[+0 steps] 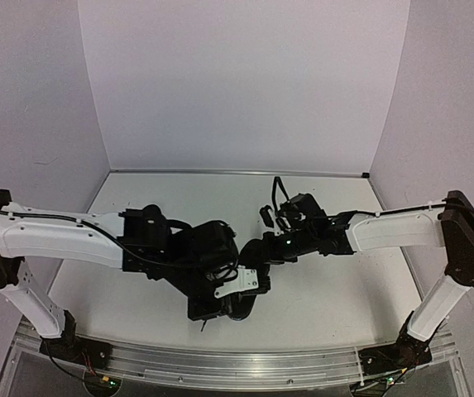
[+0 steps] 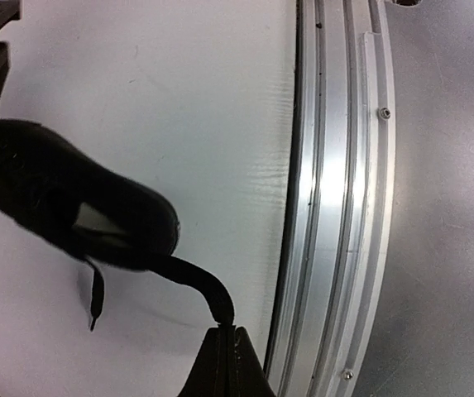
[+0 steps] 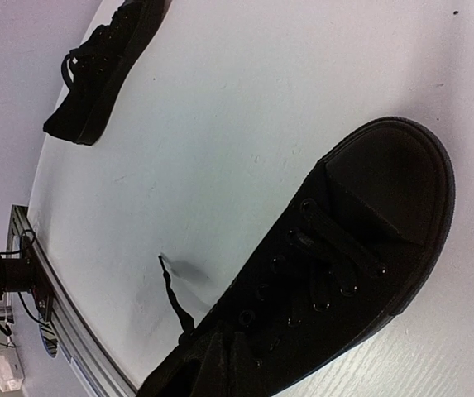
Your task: Tie the shoes
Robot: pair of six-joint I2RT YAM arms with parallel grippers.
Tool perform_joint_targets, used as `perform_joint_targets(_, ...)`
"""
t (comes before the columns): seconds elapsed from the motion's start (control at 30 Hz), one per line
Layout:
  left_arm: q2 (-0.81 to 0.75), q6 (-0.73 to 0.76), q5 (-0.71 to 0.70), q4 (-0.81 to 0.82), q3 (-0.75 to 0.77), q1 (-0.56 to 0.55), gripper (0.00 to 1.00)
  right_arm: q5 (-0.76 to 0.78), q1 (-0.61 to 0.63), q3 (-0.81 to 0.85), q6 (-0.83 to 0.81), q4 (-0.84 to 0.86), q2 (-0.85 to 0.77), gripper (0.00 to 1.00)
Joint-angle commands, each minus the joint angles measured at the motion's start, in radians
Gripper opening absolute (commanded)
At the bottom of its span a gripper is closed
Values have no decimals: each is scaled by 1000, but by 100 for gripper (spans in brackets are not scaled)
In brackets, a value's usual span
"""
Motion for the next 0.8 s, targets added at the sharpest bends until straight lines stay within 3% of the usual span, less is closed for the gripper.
perform_joint_targets(0.0, 121, 176, 112, 174, 132, -14, 0, -40, -3, 46, -39, 2, -3, 0)
perform_joint_targets(0.2, 283, 351, 210, 320, 285, -21, 0, -86, -6, 61, -76, 1, 6, 0)
perform_joint_targets(0.4, 426, 488, 186, 306, 401, -18, 0, -108, -9, 60, -91, 2, -3, 0)
perform_joint_targets(0.57, 434, 501, 182, 364, 373, 8, 2, -118, -11, 58, -97, 3, -1, 0)
perform_joint_targets(0.77, 421, 496, 112, 419, 331, 31, 14, -131, -11, 68, -101, 7, 10, 0)
